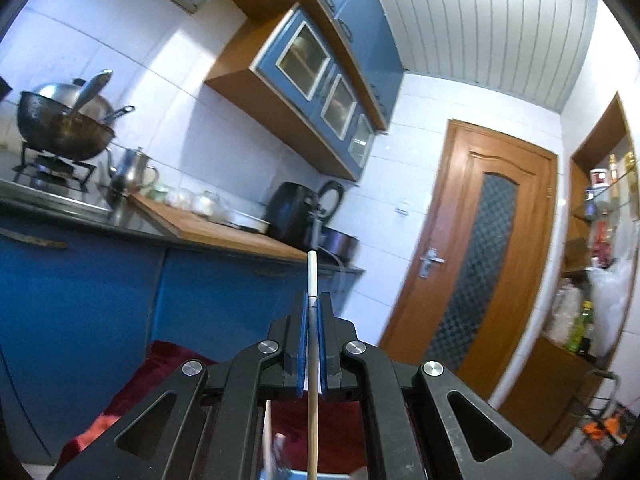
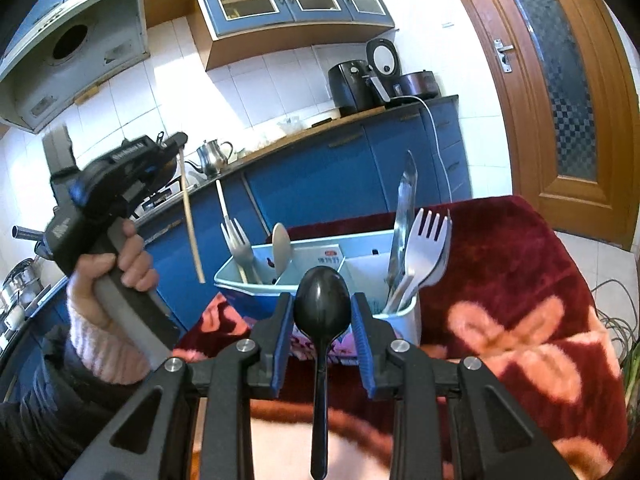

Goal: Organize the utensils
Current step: 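Lower the chopstick and black spoon into the Box holder and open both tools, then pull both open tools back from the holder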

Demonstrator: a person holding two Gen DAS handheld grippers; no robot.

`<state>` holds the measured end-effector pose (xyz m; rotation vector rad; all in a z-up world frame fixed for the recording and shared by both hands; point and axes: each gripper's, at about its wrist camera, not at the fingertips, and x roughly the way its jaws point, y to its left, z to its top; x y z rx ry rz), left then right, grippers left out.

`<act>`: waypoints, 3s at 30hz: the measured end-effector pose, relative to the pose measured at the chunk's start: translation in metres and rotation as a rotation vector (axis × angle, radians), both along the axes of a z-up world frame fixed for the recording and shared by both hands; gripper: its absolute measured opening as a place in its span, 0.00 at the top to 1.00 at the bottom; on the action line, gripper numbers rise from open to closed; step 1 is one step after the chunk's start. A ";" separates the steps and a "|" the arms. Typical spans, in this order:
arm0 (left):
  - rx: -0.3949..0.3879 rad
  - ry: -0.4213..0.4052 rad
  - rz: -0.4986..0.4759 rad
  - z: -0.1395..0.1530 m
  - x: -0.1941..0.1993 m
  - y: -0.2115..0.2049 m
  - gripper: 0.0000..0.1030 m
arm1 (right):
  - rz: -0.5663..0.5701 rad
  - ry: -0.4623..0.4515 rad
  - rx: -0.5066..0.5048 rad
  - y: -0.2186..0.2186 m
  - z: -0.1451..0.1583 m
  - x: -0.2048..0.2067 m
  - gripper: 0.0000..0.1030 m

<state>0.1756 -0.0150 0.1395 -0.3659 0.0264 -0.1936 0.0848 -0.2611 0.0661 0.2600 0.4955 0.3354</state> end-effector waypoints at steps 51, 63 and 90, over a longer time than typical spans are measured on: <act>0.187 0.096 -0.047 -0.041 -0.021 -0.019 0.77 | -0.167 -0.265 -0.067 0.014 0.037 0.036 0.56; 0.199 0.131 -0.077 -0.025 -0.064 0.000 0.72 | -0.161 -0.246 -0.034 0.017 0.050 -0.006 0.55; 0.305 0.274 -0.056 -0.058 -0.177 0.020 0.46 | -0.165 -0.177 -0.099 0.039 0.014 -0.131 0.34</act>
